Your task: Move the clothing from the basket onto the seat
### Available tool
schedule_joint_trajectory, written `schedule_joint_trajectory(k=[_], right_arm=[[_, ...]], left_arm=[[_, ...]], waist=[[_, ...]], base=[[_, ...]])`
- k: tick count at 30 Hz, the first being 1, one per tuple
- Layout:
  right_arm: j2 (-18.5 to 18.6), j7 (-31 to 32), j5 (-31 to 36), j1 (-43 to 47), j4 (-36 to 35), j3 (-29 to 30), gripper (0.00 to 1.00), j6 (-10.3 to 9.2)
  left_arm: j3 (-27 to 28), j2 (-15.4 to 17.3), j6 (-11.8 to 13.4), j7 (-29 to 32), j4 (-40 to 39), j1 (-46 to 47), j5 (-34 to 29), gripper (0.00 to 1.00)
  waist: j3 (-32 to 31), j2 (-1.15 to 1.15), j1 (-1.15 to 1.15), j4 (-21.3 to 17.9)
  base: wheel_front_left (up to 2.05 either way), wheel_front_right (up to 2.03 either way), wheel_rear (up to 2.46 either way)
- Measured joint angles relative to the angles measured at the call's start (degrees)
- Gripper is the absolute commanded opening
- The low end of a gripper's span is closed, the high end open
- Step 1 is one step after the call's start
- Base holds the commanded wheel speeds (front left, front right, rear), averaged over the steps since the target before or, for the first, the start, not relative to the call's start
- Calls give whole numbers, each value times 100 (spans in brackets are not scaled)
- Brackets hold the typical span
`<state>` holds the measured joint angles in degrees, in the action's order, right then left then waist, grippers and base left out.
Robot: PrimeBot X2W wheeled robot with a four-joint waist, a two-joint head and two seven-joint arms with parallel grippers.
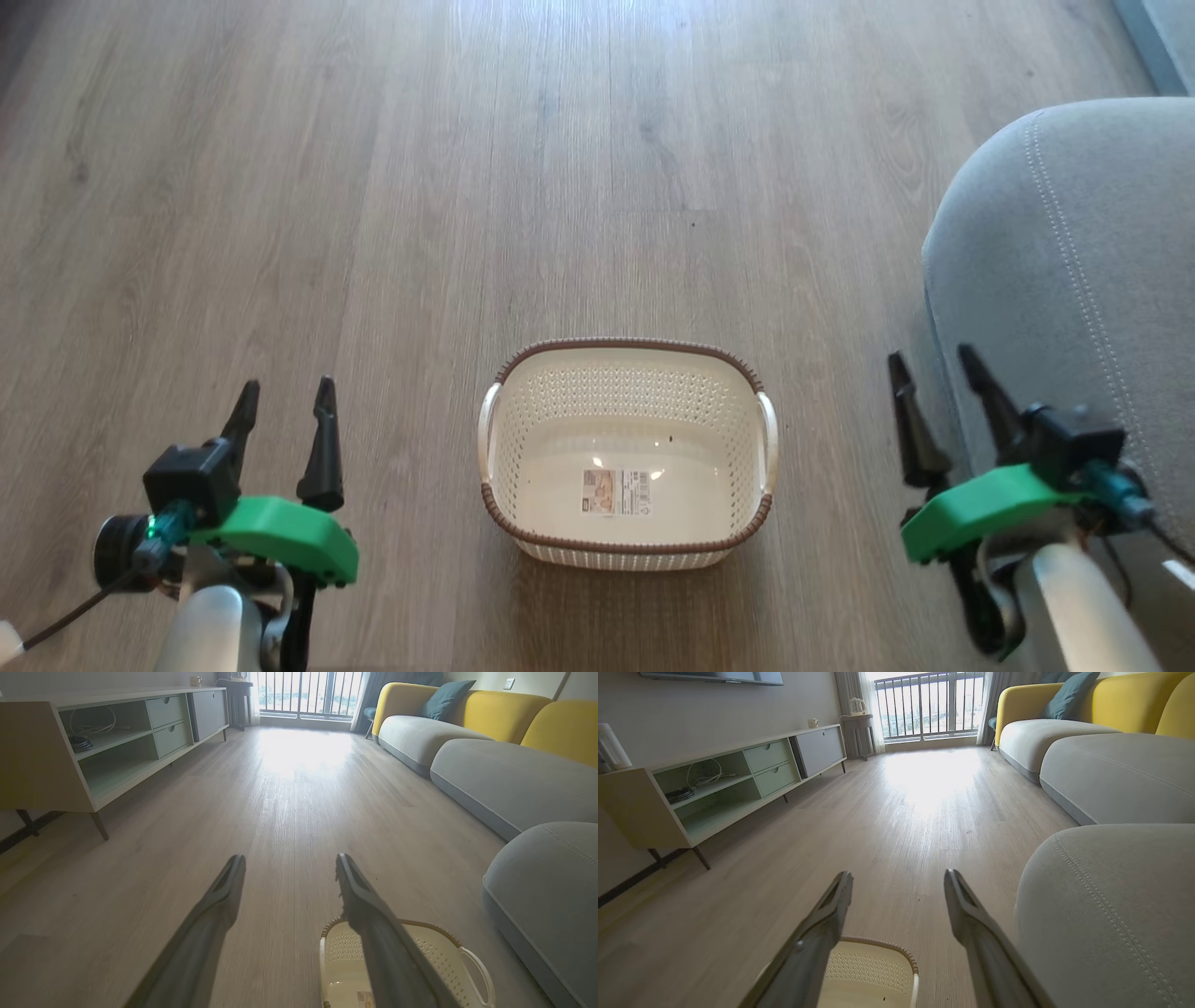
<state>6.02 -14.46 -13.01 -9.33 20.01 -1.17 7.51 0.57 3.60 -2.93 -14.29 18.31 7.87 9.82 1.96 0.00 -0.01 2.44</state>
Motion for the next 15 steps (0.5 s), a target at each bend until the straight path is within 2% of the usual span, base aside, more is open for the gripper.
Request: schedule_joint_trajectory(k=[3, 15], right_arm=[[-19, 0, -1, 90, 33, -135, 100, 0], [-66, 0, -16, 189, 64, -79, 100, 0]], left_arm=[[116, -37, -73, 0, -32, -49, -67, 100], [214, -96, -252, 0, -40, -224, -234, 100]], waist=[[-29, 0, 0, -15], [-110, 0, 0, -49]], base=[[0, 0, 0], [0, 0, 0]])
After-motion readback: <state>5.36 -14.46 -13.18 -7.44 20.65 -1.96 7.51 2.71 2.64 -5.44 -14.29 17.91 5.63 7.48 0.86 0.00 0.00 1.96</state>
